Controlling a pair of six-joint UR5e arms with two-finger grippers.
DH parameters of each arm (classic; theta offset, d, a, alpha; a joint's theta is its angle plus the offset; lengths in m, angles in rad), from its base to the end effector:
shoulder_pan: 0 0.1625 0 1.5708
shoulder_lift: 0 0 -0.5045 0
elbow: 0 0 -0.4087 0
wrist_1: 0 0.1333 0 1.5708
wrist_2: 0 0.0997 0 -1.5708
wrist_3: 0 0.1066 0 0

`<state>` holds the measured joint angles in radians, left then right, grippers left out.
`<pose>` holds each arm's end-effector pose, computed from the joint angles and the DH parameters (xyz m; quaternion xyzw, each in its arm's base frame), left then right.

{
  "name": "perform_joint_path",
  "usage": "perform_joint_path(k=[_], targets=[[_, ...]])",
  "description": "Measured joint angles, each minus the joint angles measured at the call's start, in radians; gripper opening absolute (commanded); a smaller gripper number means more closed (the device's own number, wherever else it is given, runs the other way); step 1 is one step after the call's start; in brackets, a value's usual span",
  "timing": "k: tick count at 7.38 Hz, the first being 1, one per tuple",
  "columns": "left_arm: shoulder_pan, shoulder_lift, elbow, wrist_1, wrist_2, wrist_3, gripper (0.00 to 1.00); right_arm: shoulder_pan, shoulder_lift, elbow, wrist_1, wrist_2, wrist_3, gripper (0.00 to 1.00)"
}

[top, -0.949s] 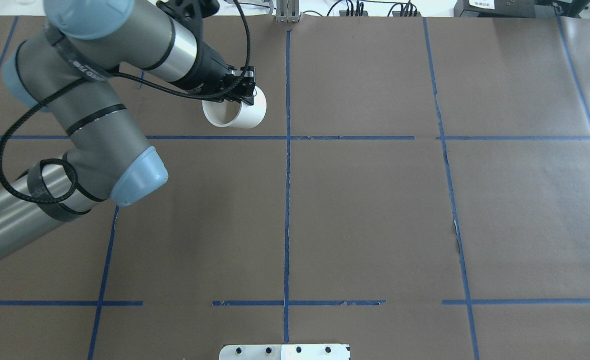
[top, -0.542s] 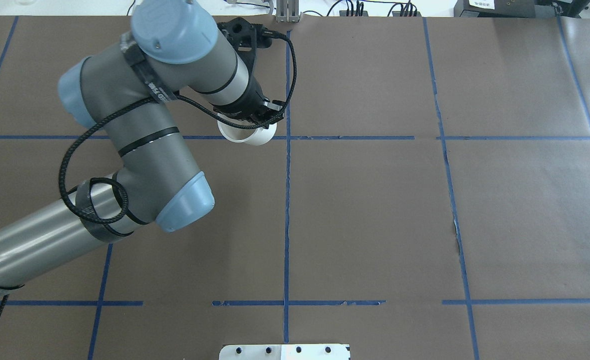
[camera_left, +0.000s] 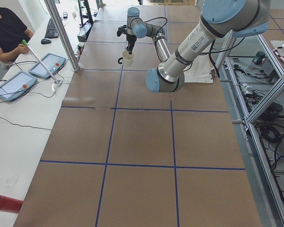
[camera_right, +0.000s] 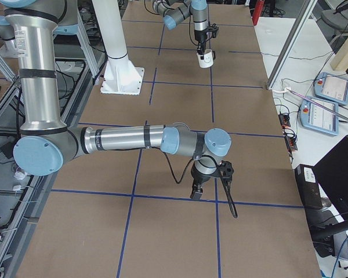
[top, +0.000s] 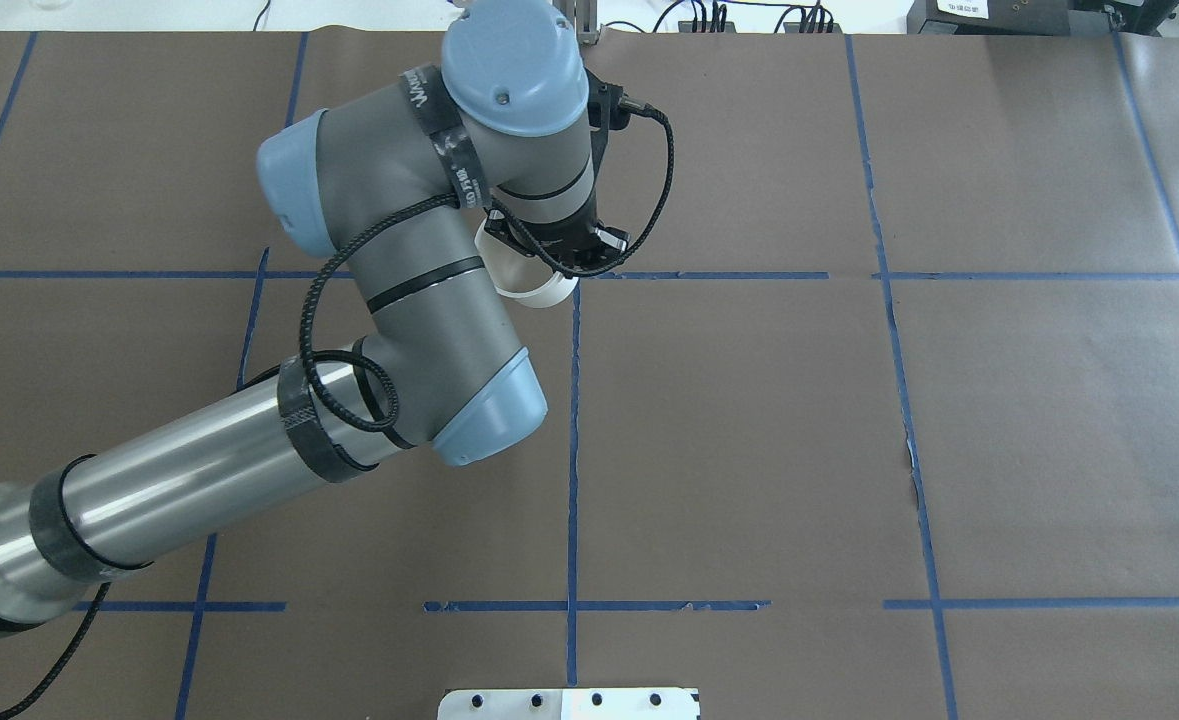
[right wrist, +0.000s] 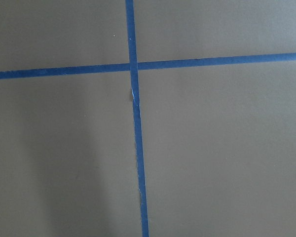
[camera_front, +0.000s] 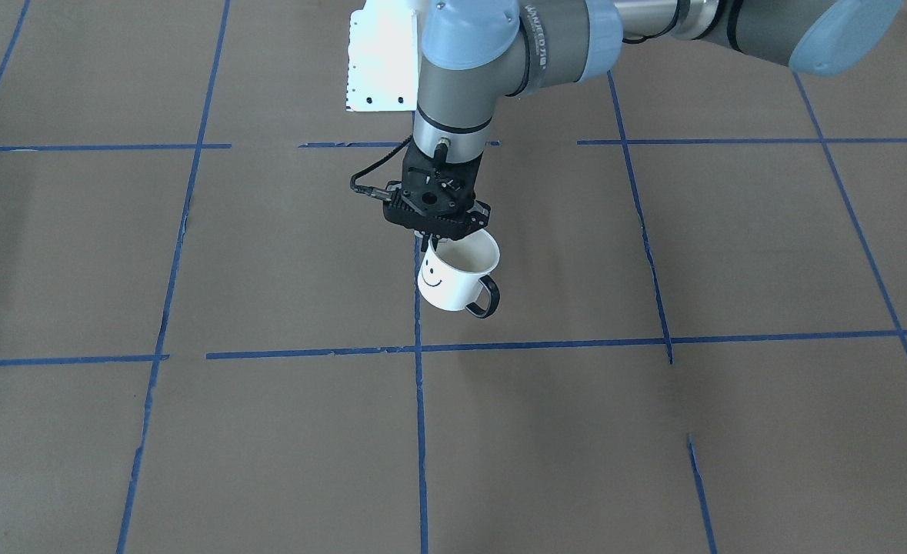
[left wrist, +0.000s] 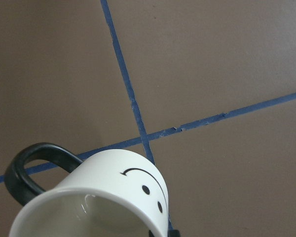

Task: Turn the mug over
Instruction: 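Rotate the left wrist to turn the mug opening upward and lower it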

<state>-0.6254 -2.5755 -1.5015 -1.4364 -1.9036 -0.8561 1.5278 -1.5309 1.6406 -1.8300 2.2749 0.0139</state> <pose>0.5991 -0.5541 0.1027 0.1192 0.3961 0.1051 0.9044 0.0422 -0.5151 0.7170 -0.0799 -0.3417 0.0121 0.9363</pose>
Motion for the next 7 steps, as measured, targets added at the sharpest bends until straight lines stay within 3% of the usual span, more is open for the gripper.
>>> perform_joint_path(k=[3,7], targets=[[0.033,-0.098,0.133,0.091,-0.016,0.032,0.00,0.000,0.000,0.000,0.000,0.000,0.000,1.00],[0.105,-0.105,0.190,0.113,-0.045,0.037,0.00,0.000,0.000,0.000,0.000,0.000,0.000,1.00]])
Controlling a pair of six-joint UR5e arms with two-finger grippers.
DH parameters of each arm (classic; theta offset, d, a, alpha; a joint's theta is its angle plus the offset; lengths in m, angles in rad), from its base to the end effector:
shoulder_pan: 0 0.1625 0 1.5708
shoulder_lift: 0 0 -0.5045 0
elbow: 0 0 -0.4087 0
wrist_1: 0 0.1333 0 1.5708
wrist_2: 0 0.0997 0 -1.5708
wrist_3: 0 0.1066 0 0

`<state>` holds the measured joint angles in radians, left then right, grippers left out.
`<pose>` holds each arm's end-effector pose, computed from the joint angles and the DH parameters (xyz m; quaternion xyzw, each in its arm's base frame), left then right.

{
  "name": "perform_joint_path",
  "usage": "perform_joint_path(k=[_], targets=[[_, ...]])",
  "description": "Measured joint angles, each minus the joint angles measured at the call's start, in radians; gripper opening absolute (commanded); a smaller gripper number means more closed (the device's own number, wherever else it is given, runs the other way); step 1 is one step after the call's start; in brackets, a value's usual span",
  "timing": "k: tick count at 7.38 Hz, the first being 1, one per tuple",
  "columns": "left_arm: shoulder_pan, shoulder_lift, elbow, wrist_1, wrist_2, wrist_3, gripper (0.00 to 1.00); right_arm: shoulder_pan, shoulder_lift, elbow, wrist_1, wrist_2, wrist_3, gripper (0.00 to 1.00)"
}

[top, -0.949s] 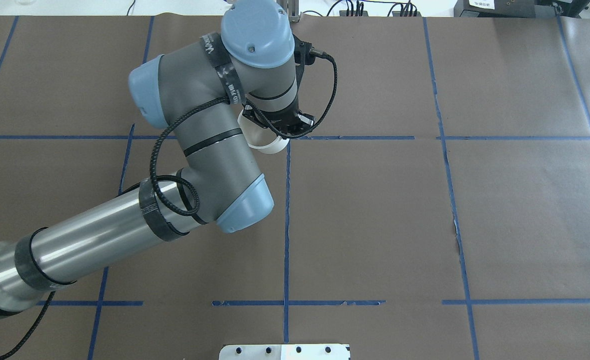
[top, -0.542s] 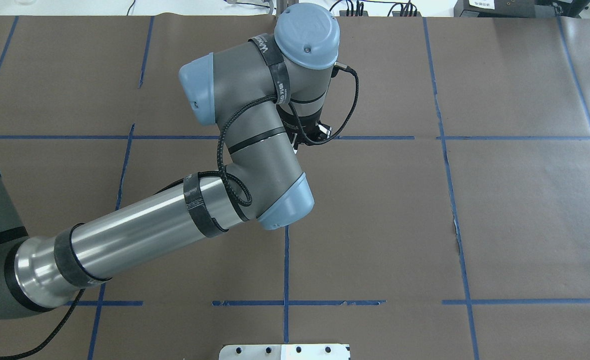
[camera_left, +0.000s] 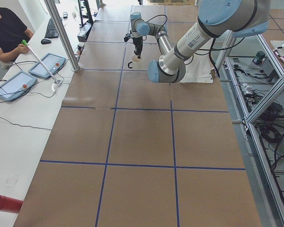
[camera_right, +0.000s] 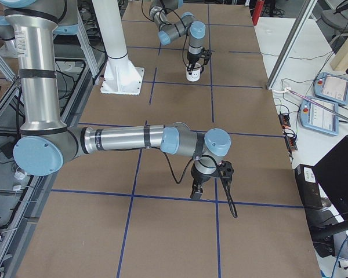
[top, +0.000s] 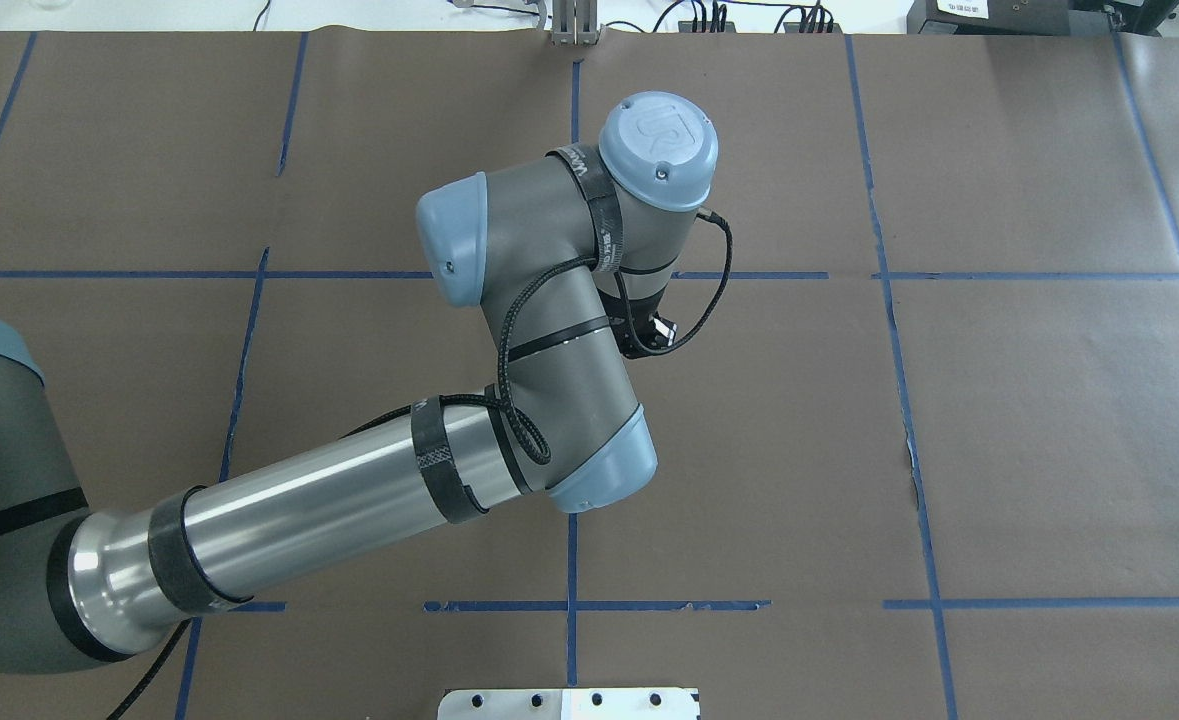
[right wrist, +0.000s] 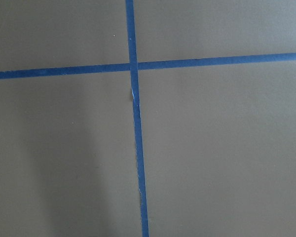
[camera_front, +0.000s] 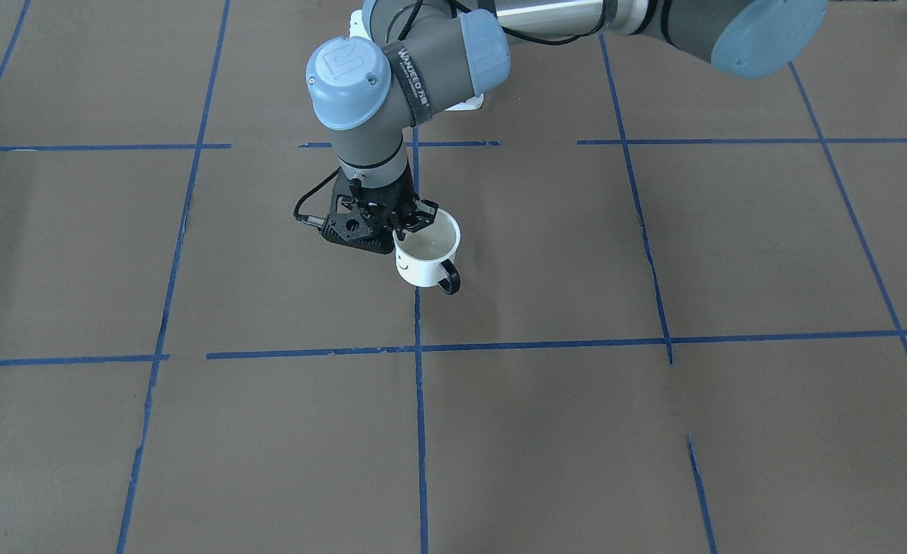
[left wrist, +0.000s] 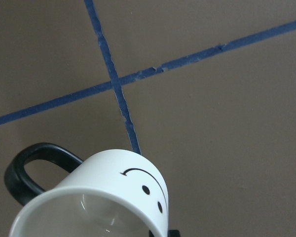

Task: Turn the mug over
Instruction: 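Rotate the left wrist to turn the mug opening upward and lower it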

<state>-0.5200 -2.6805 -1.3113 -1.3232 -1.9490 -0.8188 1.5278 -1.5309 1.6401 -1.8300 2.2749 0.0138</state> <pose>0.6995 -0.5087 0.1050 0.0287 0.3411 0.1640 0.9252 0.0422 -0.5151 0.7173 -0.0801 -0.3417 0.0122 0.9363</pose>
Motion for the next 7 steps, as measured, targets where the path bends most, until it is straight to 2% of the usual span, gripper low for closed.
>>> perform_joint_path(k=[3,4,5,6,7], targets=[[0.020,0.002,0.021,-0.008,-0.004,0.004,0.00,0.000,0.000,0.000,0.000,0.000,0.000,1.00],[0.024,0.002,0.022,-0.011,-0.008,0.004,0.13,0.000,0.000,0.000,0.000,0.000,0.000,1.00],[0.028,0.002,0.023,-0.015,-0.017,0.003,0.38,0.000,0.000,0.000,0.000,0.000,0.000,1.00],[0.036,0.005,0.023,-0.021,-0.025,0.003,0.53,0.000,0.000,0.000,0.000,0.000,0.000,1.00],[0.044,0.007,0.023,-0.028,-0.028,0.002,1.00,0.000,0.000,0.000,0.000,0.000,0.000,1.00]])
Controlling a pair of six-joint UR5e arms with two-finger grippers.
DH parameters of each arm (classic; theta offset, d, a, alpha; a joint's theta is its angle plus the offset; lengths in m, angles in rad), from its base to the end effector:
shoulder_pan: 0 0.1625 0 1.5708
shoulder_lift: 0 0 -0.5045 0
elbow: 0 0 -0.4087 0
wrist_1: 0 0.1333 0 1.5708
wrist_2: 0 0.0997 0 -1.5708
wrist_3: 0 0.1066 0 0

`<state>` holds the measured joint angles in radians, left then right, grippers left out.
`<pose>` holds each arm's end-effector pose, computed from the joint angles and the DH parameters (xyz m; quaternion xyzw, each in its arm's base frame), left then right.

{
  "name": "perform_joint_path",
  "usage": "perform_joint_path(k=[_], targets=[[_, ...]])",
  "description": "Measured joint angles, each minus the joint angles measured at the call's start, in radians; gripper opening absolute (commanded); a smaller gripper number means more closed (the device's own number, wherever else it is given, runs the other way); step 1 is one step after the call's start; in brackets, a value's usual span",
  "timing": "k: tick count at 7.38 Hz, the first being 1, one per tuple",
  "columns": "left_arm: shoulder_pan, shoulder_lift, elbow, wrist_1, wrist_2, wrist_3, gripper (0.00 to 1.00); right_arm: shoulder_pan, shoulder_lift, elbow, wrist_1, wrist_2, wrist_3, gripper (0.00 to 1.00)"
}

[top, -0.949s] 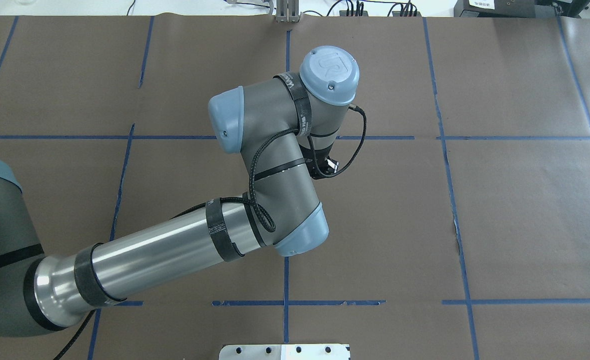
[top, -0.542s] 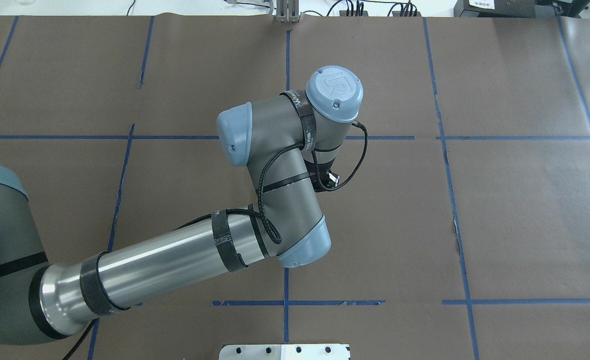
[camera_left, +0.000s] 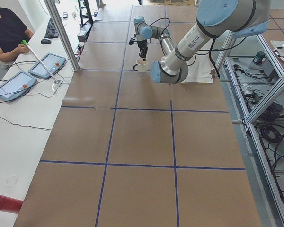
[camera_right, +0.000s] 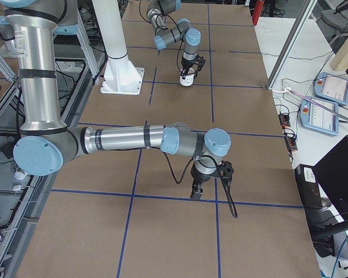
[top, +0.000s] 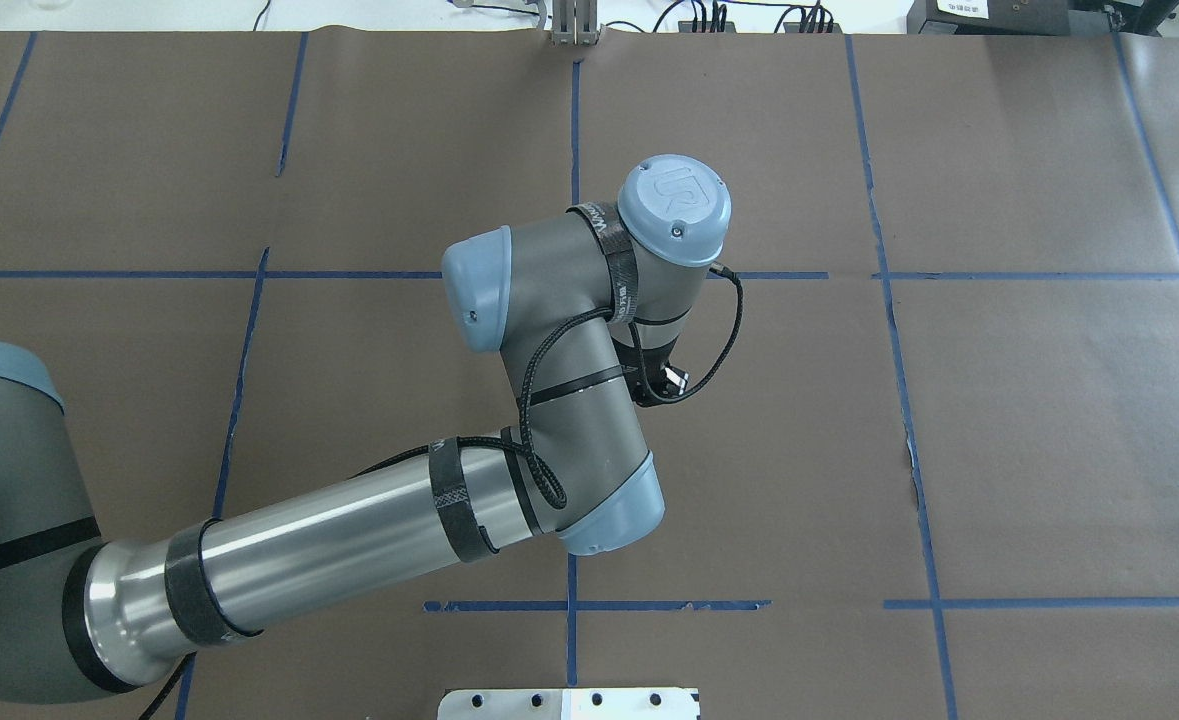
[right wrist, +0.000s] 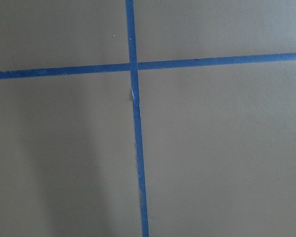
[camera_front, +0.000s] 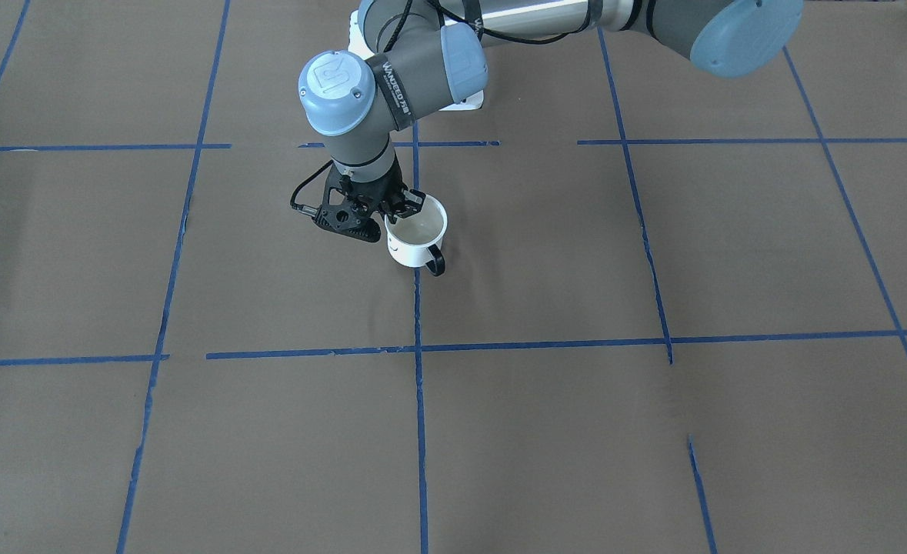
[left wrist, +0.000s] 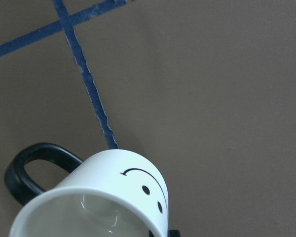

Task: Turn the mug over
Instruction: 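Rotate the left wrist to turn the mug opening upward and lower it, then release the upright mug and withdraw the left arm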

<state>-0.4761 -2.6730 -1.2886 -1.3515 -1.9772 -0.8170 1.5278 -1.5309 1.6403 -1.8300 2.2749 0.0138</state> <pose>0.7284 -0.4782 0.1159 0.0097 0.3479 0.1886 0.9183 0.0422 -0.5151 0.7172 -0.0800 -0.3417 0.0121 0.9363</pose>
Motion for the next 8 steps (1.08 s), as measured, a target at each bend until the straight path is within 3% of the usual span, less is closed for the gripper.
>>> perform_joint_path(k=[4,8], targets=[[0.011,0.004,-0.021,-0.004,0.003,-0.002,1.00,0.000,0.000,0.000,0.000,0.000,0.000,1.00],[-0.114,0.117,-0.260,-0.001,-0.007,0.003,1.00,0.000,0.000,0.000,0.000,0.000,0.000,1.00]])
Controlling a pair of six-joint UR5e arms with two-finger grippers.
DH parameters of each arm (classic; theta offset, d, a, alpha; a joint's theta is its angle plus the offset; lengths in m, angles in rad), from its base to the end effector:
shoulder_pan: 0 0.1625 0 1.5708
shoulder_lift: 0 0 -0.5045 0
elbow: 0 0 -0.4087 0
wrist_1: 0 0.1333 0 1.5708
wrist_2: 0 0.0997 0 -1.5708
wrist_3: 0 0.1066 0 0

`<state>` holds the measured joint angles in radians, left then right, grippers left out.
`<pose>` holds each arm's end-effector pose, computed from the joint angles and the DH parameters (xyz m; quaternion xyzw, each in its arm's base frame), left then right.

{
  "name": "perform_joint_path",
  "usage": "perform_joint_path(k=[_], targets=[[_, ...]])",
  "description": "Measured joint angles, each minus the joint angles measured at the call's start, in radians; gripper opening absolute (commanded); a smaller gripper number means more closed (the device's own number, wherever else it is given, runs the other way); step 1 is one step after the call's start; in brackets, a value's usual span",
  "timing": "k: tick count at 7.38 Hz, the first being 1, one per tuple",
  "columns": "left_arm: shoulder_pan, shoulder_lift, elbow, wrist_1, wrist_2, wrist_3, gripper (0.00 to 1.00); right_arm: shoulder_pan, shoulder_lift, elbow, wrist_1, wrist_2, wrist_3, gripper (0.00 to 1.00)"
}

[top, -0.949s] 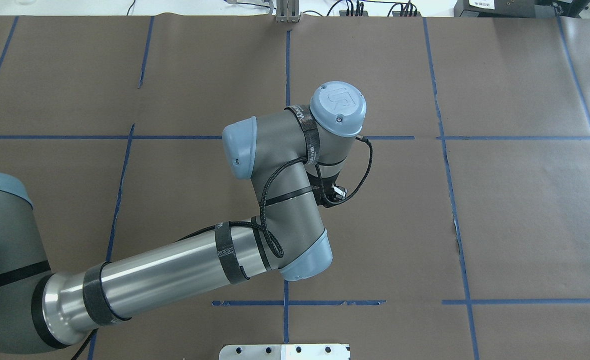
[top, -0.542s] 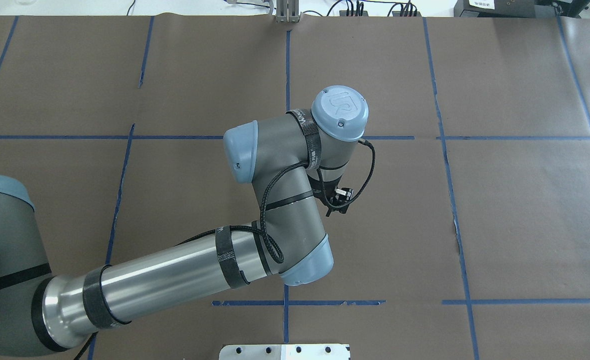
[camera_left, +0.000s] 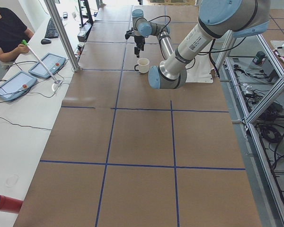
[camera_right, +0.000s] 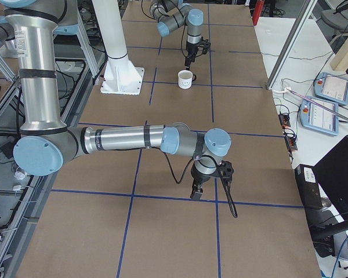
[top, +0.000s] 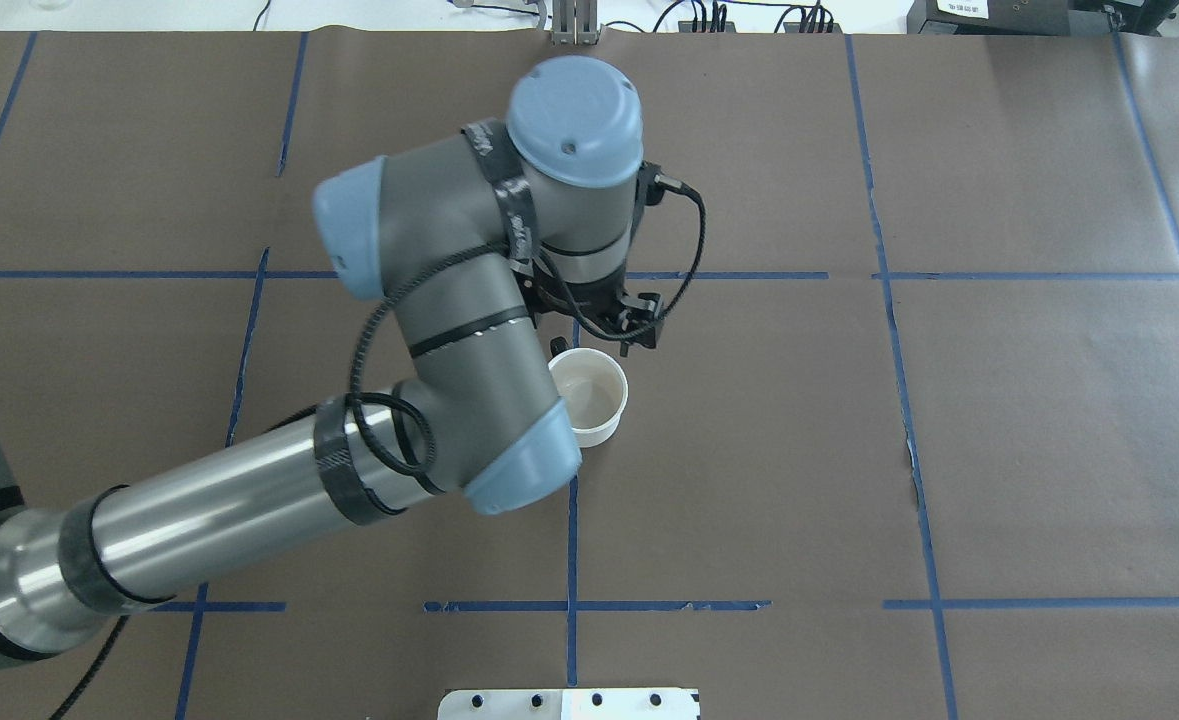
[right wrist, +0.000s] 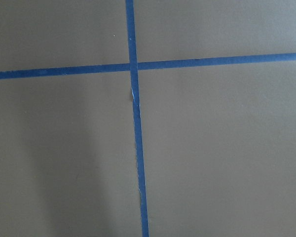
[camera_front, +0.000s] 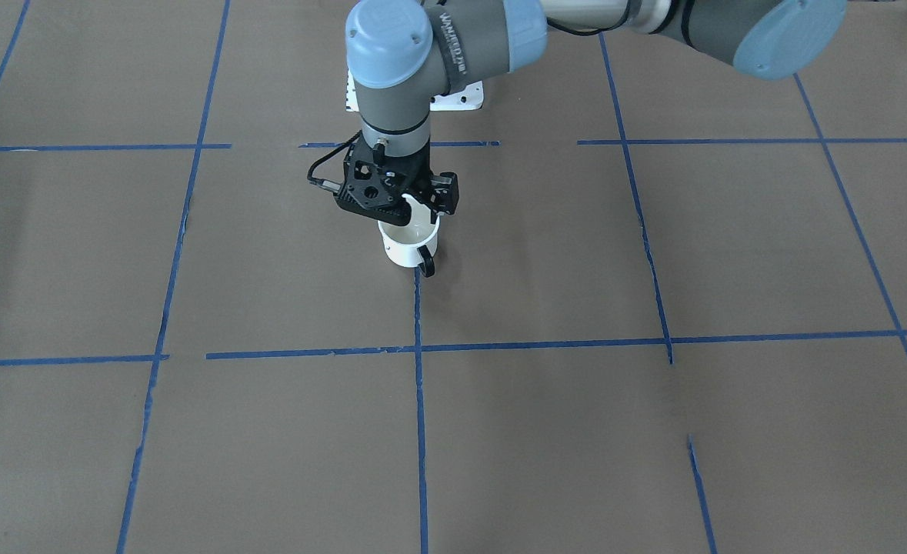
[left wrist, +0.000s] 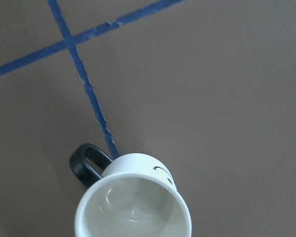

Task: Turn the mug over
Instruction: 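Release the upright mug and withdraw the left arm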

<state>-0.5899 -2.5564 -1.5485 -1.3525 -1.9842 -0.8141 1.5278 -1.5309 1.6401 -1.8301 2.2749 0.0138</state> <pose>0.6089 -0.5165 0.1098 0.0727 0.3977 0.1504 0.9022 0.0422 -0.5151 0.7173 -0.0801 -0.3417 0.0122 0.9363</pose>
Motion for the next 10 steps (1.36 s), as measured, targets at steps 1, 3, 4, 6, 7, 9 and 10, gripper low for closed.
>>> perform_joint_path(k=[1,3,4,6,7,9,10], targets=[[-0.048,0.043,-0.051,-0.009,-0.008,0.035,1.00,0.000,0.000,0.000,0.000,0.000,0.000,1.00],[-0.158,0.135,-0.095,-0.046,-0.067,0.176,1.00,0.000,0.000,0.000,0.000,0.000,0.000,1.00],[-0.225,0.204,-0.113,-0.087,-0.099,0.250,1.00,0.000,0.000,0.000,0.000,0.000,0.000,1.00],[-0.376,0.391,-0.135,-0.205,-0.191,0.450,1.00,0.000,0.000,0.000,0.000,0.000,0.000,1.00],[-0.453,0.500,-0.138,-0.268,-0.235,0.541,1.00,0.000,0.000,0.000,0.000,0.000,0.000,1.00],[-0.603,0.702,-0.133,-0.360,-0.264,0.742,1.00,0.000,0.000,0.000,0.000,0.000,0.000,1.00],[-0.671,0.787,-0.128,-0.375,-0.266,0.822,1.00,0.000,0.000,0.000,0.000,0.000,0.000,1.00]])
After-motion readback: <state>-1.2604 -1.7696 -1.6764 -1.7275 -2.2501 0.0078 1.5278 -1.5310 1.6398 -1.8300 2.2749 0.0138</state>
